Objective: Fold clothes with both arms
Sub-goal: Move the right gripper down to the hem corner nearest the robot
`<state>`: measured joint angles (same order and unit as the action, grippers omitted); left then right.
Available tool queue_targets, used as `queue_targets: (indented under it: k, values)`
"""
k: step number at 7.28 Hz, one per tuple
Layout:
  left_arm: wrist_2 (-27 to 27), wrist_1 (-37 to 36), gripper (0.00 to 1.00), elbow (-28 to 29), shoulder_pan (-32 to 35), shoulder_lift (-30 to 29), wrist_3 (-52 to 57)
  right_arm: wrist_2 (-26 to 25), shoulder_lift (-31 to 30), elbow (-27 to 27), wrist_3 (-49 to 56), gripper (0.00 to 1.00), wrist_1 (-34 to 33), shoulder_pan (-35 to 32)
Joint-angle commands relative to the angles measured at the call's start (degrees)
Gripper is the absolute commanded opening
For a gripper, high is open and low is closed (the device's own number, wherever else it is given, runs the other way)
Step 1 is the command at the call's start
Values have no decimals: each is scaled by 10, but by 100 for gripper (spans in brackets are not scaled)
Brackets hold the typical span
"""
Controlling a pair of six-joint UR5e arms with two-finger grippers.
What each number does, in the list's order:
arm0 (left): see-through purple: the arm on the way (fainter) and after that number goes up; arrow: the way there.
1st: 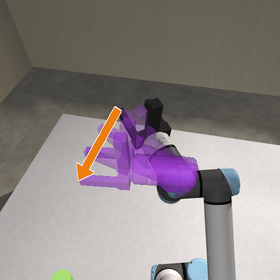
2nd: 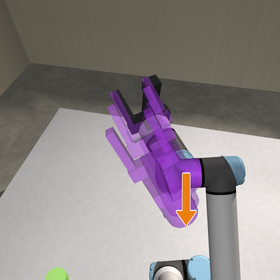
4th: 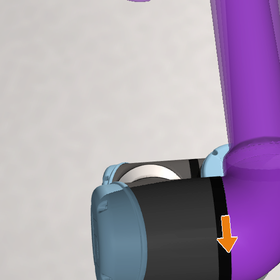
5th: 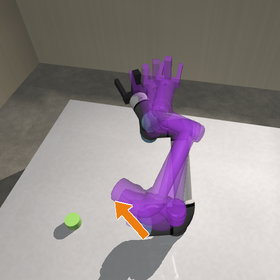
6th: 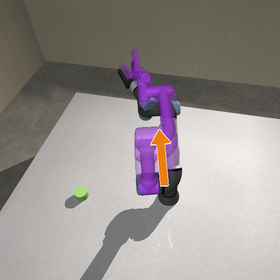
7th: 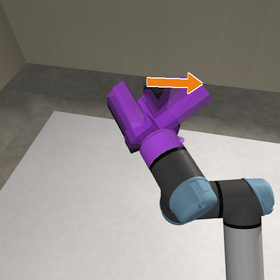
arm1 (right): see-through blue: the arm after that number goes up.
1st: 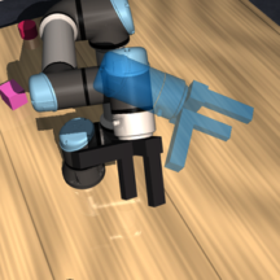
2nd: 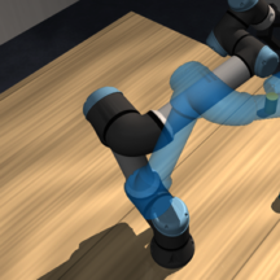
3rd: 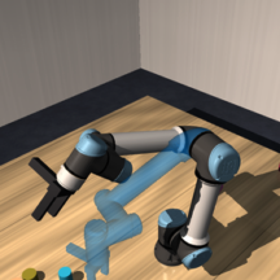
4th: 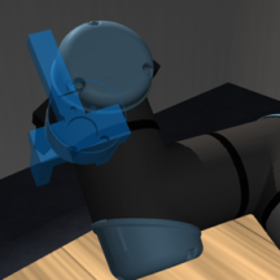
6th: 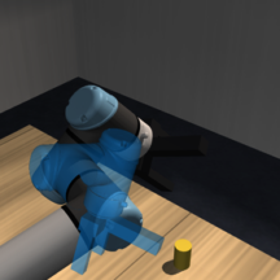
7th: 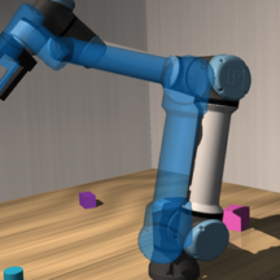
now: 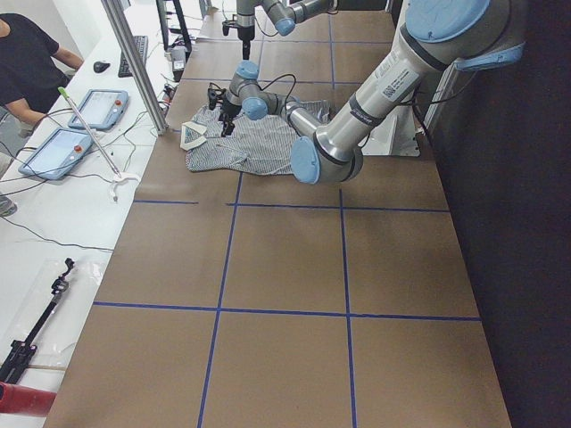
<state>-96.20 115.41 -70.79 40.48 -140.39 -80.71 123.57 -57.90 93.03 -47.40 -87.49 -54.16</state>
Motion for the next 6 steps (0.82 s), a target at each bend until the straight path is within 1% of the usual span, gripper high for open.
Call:
queue_targets:
  k: [1, 2, 3, 4, 5, 6]
  values:
    - [-50, -45, 100, -155, 0, 96, 35, -3, -63, 80, -70, 100, -1, 43]
    - [-85, -93, 100, -231, 1, 144, 95, -15, -98, 111, -102, 100, 0, 83]
    - [-111, -143, 100, -306, 3, 188, 145, -95, -140, 168, -149, 100, 0, 154]
    - [-113, -153, 100, -365, 6, 241, 144, -160, -156, 221, -225, 100, 5, 229]
    - [-113, -157, 100, -422, 7, 272, 144, -197, -192, 232, -279, 100, 34, 287]
    - [-113, -164, 100, -441, 7, 276, 141, -263, -211, 230, -328, 100, 90, 336]
